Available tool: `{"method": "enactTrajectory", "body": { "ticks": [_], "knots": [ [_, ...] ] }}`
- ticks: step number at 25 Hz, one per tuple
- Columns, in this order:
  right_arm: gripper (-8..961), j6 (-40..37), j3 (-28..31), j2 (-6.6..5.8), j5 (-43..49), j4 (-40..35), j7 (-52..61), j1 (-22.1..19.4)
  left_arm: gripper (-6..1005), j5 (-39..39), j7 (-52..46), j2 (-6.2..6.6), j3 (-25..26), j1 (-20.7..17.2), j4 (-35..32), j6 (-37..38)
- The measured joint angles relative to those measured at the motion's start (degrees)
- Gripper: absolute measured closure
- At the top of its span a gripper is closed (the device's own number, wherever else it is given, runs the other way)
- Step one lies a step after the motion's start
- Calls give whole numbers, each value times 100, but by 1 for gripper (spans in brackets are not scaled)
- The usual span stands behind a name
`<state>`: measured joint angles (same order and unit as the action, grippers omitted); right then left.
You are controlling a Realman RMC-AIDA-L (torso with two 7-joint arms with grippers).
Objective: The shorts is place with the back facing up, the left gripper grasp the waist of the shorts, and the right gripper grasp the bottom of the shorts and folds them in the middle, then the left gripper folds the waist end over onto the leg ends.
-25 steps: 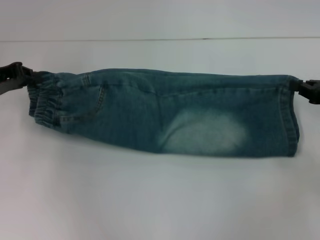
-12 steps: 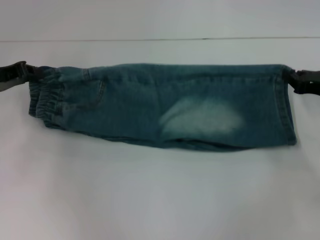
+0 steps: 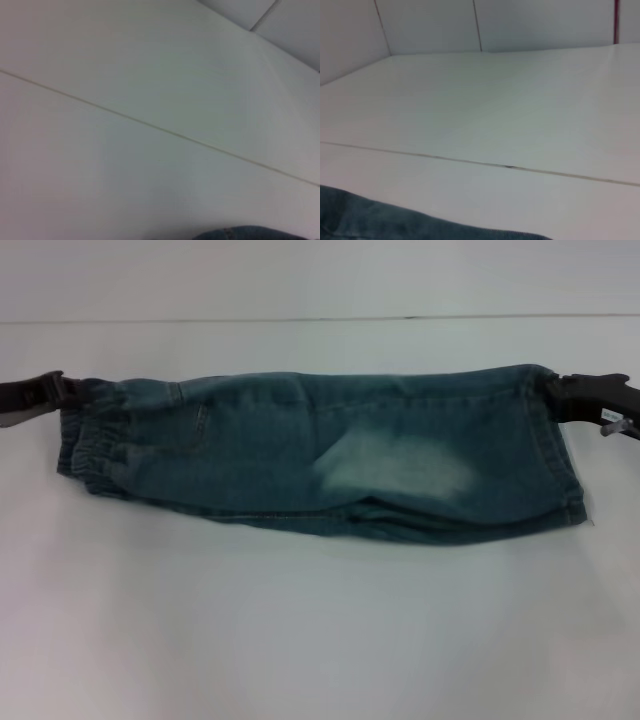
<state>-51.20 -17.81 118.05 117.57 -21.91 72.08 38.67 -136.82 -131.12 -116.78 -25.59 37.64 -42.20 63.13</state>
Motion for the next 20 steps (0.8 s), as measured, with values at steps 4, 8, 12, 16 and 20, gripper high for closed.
{"method": "enactTrajectory", "body": {
  "ticks": [4,8,12,16,20],
  "knots": [
    [885,182,-37,40,4,45,-8,61,909,2,54,-56,-245,5,9,-142],
    [866,343,-65,59,3,54,33,74,902,6,120,-174,-389,9,-140,-346],
    [774,373,-65,60,3,56,33,50,862,141,313,-206,-406,-19,-169,-592],
    [608,293,-27,53,-1,56,33,-20,723,303,498,-181,-389,-58,-175,-680],
    [430,-316,-30,-14,-110,-11,154,-193,443,314,504,-70,-390,-111,-192,-488]
  ]
}}
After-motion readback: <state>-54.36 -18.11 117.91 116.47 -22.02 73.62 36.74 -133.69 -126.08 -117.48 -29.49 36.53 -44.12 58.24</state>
